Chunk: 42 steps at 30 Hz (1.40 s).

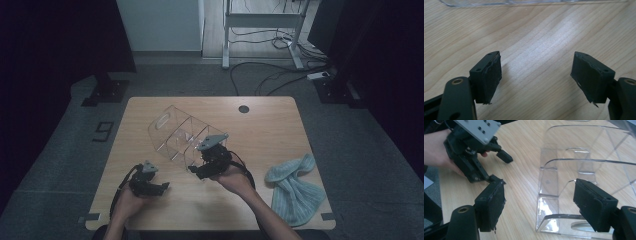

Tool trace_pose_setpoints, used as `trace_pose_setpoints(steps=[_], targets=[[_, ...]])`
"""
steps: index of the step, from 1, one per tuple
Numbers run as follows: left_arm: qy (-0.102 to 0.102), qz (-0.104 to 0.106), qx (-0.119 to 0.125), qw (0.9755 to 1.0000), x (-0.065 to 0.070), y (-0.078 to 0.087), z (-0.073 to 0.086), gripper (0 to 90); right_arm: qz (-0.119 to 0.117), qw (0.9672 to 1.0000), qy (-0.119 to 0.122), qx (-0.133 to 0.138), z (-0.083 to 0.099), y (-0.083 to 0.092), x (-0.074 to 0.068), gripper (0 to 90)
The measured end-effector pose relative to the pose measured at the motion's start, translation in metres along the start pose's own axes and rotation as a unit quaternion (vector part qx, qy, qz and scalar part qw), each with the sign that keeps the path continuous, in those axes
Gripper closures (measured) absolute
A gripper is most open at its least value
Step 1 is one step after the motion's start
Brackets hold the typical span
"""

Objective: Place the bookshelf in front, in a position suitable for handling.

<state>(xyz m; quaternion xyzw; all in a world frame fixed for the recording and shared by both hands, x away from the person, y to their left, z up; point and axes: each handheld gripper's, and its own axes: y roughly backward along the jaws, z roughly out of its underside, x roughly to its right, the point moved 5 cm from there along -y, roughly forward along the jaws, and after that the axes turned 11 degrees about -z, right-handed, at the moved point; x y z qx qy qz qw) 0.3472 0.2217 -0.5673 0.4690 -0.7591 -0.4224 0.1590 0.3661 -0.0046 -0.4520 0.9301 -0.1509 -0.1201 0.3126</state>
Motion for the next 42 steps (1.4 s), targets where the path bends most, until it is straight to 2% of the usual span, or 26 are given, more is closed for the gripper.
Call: trace_pose_setpoints(steps=[9, 17, 22, 30, 37, 42], targets=[[0.022, -0.006, 0.000, 0.9997, -0.010, 0.002, 0.003, 24.5, 0.016, 0.9998, -0.012, 0.004, 0.015, 0.019, 0.013, 25.3], [0.021, -0.006, -0.003, 0.9997, -0.010, 0.002, 0.004, 24.4, 0.037, 0.9990, -0.022, 0.005, 0.029, 0.037, 0.025, 26.3], [0.022, -0.007, -0.005, 0.9997, -0.010, 0.001, 0.004, 24.4, 0.052, 0.9980, -0.037, 0.001, 0.042, 0.050, 0.035, 26.7], [0.024, -0.006, -0.007, 0.9997, -0.009, 0.001, 0.004, 24.4, 0.059, 0.9972, -0.045, 0.011, 0.047, 0.066, 0.038, 26.4], [0.024, -0.009, -0.013, 0.9996, -0.009, -0.001, 0.005, 24.4, 0.089, 0.9950, -0.044, 0.017, 0.042, 0.086, 0.042, 26.0], [0.025, -0.009, -0.015, 0.9995, -0.010, -0.001, 0.005, 24.5, 0.111, 0.9919, -0.062, 0.011, 0.053, 0.085, 0.052, 27.1]])
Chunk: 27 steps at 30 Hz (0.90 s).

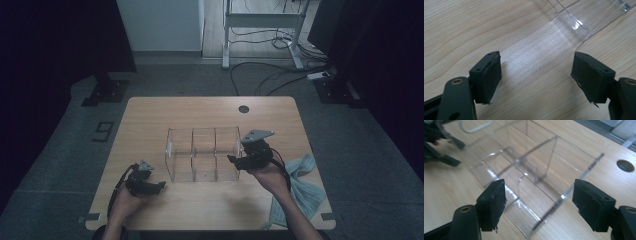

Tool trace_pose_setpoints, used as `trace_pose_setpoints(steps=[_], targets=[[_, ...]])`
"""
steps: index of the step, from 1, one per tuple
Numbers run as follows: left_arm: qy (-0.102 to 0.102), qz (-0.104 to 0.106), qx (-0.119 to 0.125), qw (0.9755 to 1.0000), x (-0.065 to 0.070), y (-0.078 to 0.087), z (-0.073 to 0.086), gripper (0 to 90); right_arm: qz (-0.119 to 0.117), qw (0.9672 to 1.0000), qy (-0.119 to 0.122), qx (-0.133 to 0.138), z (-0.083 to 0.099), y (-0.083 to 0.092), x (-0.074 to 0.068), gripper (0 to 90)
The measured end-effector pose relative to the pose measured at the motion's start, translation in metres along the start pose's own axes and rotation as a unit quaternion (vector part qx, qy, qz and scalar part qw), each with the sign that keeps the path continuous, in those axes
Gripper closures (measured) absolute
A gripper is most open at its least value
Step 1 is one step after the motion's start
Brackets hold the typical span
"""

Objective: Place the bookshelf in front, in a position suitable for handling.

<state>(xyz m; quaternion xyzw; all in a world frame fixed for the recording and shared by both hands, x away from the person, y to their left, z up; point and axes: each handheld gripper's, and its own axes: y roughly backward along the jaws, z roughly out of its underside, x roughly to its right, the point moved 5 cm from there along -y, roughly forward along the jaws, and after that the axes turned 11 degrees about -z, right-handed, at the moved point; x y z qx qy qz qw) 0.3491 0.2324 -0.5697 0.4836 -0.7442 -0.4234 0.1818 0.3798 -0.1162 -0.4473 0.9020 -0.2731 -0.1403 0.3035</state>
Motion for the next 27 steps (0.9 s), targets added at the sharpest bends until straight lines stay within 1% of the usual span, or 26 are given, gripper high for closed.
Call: trace_pose_setpoints(steps=[2, 3, 6, 7, 9, 11, 12, 13, 15, 18, 22, 24, 25, 26, 27], targets=[[0.000, -0.001, -0.002, 1.0000, 0.000, 0.000, 0.000, 24.6, 0.005, 0.9999, -0.006, -0.007, 0.007, -0.006, 0.005, 29.2], [0.000, -0.001, -0.003, 1.0000, 0.000, -0.001, 0.000, 24.6, 0.005, 0.9999, -0.006, -0.007, 0.007, -0.006, 0.005, 29.2], [-0.001, -0.003, -0.007, 1.0000, 0.000, -0.001, 0.001, 24.8, 0.011, 0.9998, -0.010, -0.013, 0.011, -0.013, 0.008, 32.9], [-0.002, -0.004, -0.008, 1.0000, -0.001, -0.001, 0.001, 24.8, 0.020, 0.9996, -0.014, -0.012, 0.013, -0.018, 0.010, 34.1], [-0.002, -0.004, -0.008, 1.0000, -0.001, -0.001, 0.001, 24.9, 0.022, 0.9996, -0.016, -0.011, 0.013, -0.019, 0.011, 35.5], [-0.001, -0.004, -0.009, 1.0000, -0.001, -0.001, 0.002, 24.9, 0.026, 0.9993, -0.025, -0.011, 0.015, -0.021, 0.014, 41.2], [-0.001, -0.004, -0.009, 1.0000, -0.001, -0.001, 0.002, 25.0, 0.020, 0.9993, -0.032, -0.008, 0.017, -0.022, 0.015, 47.1], [-0.001, -0.005, -0.009, 1.0000, -0.002, -0.001, 0.002, 25.0, 0.020, 0.9993, -0.032, -0.008, 0.017, -0.022, 0.015, 47.1], [0.000, -0.005, -0.009, 0.9999, -0.002, -0.001, 0.002, 25.0, 0.019, 0.9993, -0.032, -0.008, 0.019, -0.021, 0.016, 53.2], [0.004, -0.002, -0.014, 0.9999, -0.002, -0.001, 0.002, 26.1, 0.015, 0.9991, -0.039, -0.007, 0.021, -0.020, 0.016, 56.6], [0.008, -0.002, -0.013, 0.9999, -0.002, 0.000, 0.001, 26.5, 0.023, 0.9988, -0.039, -0.018, 0.025, -0.022, 0.016, 63.5], [0.011, -0.001, -0.011, 0.9999, -0.003, 0.000, 0.001, 26.5, 0.032, 0.9985, -0.039, -0.019, 0.028, -0.020, 0.018, 65.5], [0.012, 0.001, -0.009, 0.9999, -0.003, 0.001, 0.000, 26.5, 0.034, 0.9984, -0.041, -0.018, 0.029, -0.019, 0.019, 66.5], [0.010, 0.009, -0.008, 0.9999, -0.003, 0.002, 0.000, 25.9, 0.036, 0.9983, -0.042, -0.018, 0.030, -0.018, 0.020, 67.6], [0.009, 0.013, -0.009, 0.9998, -0.003, 0.003, 0.000, 24.6, 0.040, 0.9979, -0.048, -0.016, 0.032, -0.015, 0.023, 69.9]])
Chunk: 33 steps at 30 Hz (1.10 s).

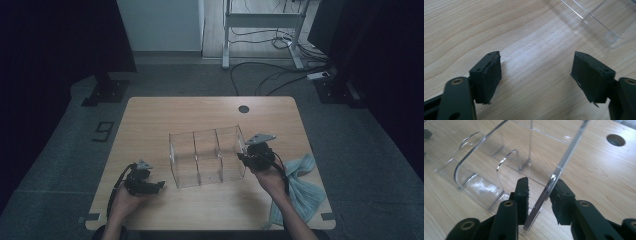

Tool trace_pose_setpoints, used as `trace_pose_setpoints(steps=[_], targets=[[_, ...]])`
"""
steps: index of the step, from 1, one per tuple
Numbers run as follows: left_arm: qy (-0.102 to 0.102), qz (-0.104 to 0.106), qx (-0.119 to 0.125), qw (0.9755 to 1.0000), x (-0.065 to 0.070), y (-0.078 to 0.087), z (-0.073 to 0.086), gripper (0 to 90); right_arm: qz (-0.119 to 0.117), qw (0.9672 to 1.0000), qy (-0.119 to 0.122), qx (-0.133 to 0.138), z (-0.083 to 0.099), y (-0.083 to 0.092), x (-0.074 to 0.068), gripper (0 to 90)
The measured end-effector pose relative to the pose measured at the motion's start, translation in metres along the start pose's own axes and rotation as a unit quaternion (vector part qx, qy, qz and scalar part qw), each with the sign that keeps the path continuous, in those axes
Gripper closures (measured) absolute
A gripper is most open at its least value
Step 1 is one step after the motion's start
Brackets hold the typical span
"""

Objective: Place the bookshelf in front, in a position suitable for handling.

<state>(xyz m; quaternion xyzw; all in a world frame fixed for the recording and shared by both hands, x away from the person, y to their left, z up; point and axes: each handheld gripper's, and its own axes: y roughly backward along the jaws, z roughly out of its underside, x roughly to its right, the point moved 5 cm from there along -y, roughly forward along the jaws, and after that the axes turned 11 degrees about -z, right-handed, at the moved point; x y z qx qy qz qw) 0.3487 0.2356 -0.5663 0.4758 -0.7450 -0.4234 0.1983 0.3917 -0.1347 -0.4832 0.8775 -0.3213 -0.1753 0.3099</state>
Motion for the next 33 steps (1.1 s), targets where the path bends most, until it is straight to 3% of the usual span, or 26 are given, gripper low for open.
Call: trace_pose_setpoints(steps=[4, 10, 15, 17, 21, 23, 24, 29, 33], targets=[[0.003, 0.011, -0.002, 0.9999, 0.000, 0.002, 0.000, 24.6, 0.008, 0.9999, -0.012, 0.004, 0.004, 0.006, 0.007, 73.8], [-0.001, 0.028, 0.026, 0.9993, 0.003, 0.007, -0.005, 24.6, 0.015, 0.9996, -0.024, 0.010, 0.010, 0.013, 0.015, 78.0], [-0.004, 0.039, 0.035, 0.9986, 0.006, 0.009, -0.007, 25.6, 0.010, 0.9992, -0.030, 0.024, 0.013, 0.015, 0.019, 79.2], [0.018, 0.053, 0.032, 0.9980, 0.008, 0.011, -0.009, 26.1, 0.004, 0.9991, -0.034, 0.027, 0.013, 0.016, 0.021, 79.2], [0.022, 0.053, 0.047, 0.9972, 0.009, 0.013, -0.011, 24.6, -0.003, 0.9989, -0.035, 0.030, 0.013, 0.016, 0.023, 80.3], [0.016, 0.051, 0.054, 0.9971, 0.009, 0.015, -0.012, 24.2, -0.003, 0.9990, -0.032, 0.030, 0.013, 0.015, 0.023, 80.9], [0.004, 0.042, 0.059, 0.9974, 0.011, 0.016, -0.012, 23.7, -0.005, 0.9991, -0.031, 0.029, 0.012, 0.014, 0.023, 81.3], [-0.008, 0.040, 0.068, 0.9969, 0.017, 0.021, -0.016, 19.8, -0.006, 0.9993, -0.026, 0.028, 0.010, 0.012, 0.021, 82.6], [-0.026, 0.044, 0.098, 0.9938, 0.024, 0.036, -0.025, 21.3, -0.009, 0.9995, -0.019, 0.023, 0.007, 0.008, 0.020, 83.5]])
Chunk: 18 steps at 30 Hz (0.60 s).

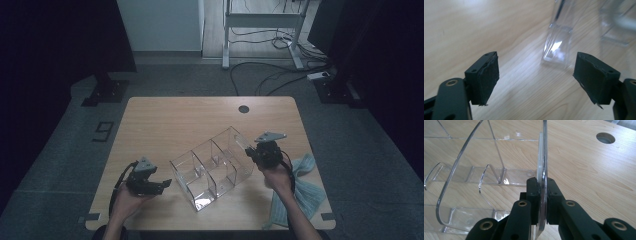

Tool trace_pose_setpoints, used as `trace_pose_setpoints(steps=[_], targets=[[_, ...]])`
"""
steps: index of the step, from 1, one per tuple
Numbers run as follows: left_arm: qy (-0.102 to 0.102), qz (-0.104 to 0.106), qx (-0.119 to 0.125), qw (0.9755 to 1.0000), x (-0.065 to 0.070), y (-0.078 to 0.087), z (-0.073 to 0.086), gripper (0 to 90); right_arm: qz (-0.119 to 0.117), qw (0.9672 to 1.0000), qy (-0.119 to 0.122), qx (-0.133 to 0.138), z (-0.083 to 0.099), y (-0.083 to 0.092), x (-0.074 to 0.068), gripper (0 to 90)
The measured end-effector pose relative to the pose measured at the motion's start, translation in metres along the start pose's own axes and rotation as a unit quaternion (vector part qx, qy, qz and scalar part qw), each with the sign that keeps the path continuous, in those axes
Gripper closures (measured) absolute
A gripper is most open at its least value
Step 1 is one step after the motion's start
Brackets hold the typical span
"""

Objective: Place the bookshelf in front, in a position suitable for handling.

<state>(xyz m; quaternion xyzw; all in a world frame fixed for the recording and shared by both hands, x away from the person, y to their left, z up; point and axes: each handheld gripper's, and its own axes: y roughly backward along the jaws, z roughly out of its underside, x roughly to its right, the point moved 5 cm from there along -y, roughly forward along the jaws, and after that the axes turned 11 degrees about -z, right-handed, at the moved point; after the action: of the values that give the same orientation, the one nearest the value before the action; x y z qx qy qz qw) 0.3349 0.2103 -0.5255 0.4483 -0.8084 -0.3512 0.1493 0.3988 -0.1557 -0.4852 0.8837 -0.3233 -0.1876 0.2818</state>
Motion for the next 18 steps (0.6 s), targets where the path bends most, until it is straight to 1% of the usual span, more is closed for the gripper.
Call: trace_pose_setpoints(steps=[2, 3, 5, 6, 7, 8, 12, 14, 16, 18], targets=[[-0.004, 0.001, 0.019, 0.9998, 0.002, 0.005, -0.004, 21.8, -0.001, 1.0000, 0.000, 0.000, 0.000, 0.000, 0.000, 83.6], [-0.005, 0.003, 0.028, 0.9996, 0.004, 0.008, -0.006, 23.9, -0.002, 1.0000, 0.002, 0.000, -0.001, -0.001, -0.001, 83.8], [-0.010, 0.008, 0.046, 0.9989, 0.007, 0.013, -0.011, 24.0, -0.003, 1.0000, 0.004, -0.001, -0.001, -0.002, -0.001, 83.9], [-0.014, 0.011, 0.053, 0.9984, 0.009, 0.016, -0.013, 24.7, -0.003, 1.0000, 0.006, -0.002, -0.002, -0.003, -0.001, 84.2], [-0.019, 0.021, 0.065, 0.9975, 0.012, 0.021, -0.016, 24.7, -0.003, 1.0000, 0.007, -0.003, -0.003, -0.004, -0.002, 84.2], [-0.019, 0.021, 0.065, 0.9975, 0.012, 0.021, -0.016, 24.7, -0.003, 1.0000, 0.007, -0.003, -0.003, -0.004, -0.002, 84.2], [-0.027, 0.033, 0.083, 0.9956, 0.019, 0.027, -0.021, 24.7, -0.004, 0.9999, 0.008, -0.005, -0.004, -0.005, -0.002, 84.3], [-0.031, 0.034, 0.086, 0.9952, 0.022, 0.027, -0.023, 25.0, -0.005, 0.9999, 0.009, -0.007, -0.005, -0.005, -0.002, 84.3], [-0.037, 0.026, 0.090, 0.9949, 0.025, 0.026, -0.025, 25.1, -0.006, 0.9999, 0.010, -0.006, -0.005, -0.006, -0.003, 84.2], [-0.047, 0.019, 0.087, 0.9949, 0.028, 0.023, -0.026, 25.4, -0.007, 0.9999, 0.011, -0.006, -0.005, -0.007, -0.004, 84.3]])
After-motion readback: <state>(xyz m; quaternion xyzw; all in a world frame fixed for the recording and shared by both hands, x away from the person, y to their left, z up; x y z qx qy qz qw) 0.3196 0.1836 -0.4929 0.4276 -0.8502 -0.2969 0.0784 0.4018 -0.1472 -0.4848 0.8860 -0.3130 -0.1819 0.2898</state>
